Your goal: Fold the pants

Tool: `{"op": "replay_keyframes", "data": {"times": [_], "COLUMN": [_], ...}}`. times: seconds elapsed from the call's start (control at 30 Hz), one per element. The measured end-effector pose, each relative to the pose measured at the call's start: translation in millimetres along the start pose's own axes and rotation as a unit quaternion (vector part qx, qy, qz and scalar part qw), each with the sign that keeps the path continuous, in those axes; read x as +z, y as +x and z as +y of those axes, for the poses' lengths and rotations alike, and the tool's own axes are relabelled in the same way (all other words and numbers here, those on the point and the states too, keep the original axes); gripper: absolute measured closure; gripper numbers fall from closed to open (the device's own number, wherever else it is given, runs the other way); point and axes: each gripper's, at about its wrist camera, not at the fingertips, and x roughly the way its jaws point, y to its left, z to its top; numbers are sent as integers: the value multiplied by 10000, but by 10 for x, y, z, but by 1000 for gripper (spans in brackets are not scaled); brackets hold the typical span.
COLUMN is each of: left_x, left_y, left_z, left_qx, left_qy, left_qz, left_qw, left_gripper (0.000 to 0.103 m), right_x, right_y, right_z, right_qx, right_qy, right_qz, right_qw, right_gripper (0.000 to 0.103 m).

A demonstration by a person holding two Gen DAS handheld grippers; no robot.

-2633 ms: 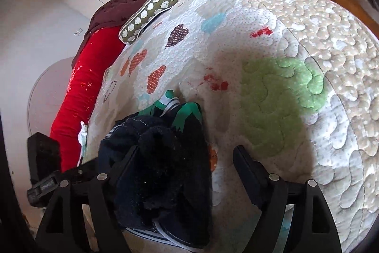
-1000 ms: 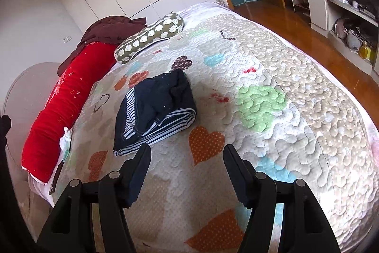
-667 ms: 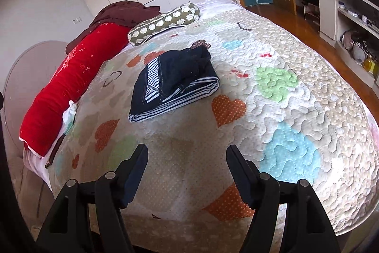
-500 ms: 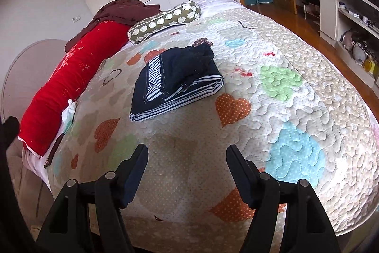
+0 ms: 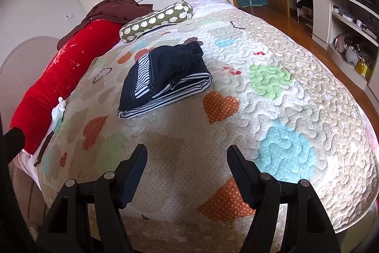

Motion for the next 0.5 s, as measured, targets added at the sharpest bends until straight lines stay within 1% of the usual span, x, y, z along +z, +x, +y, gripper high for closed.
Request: {"op": "replay_keyframes", "data": {"times": [0.13,0.23,0.5], "left_x": [-15,-40,-54], "left_y": [78,128,126], "left_z": [25,49,27], "left_qx": [-70,-36,21], "left_qy": [-44,-92,-17], "left_qz": [200,321,327], "left_qw": [9998,9994,9995], "left_gripper": [0,0,0], "right_x": [-27,-47,-69], "right_y": [57,93,130], "right_z": [39,43,22], "right_qx": [9,2,-31], "right_qy": [-18,1,70], "right_qz": [103,176,236], "right_qw": [9999,9998,9997], "right_gripper": [28,28,27]}}
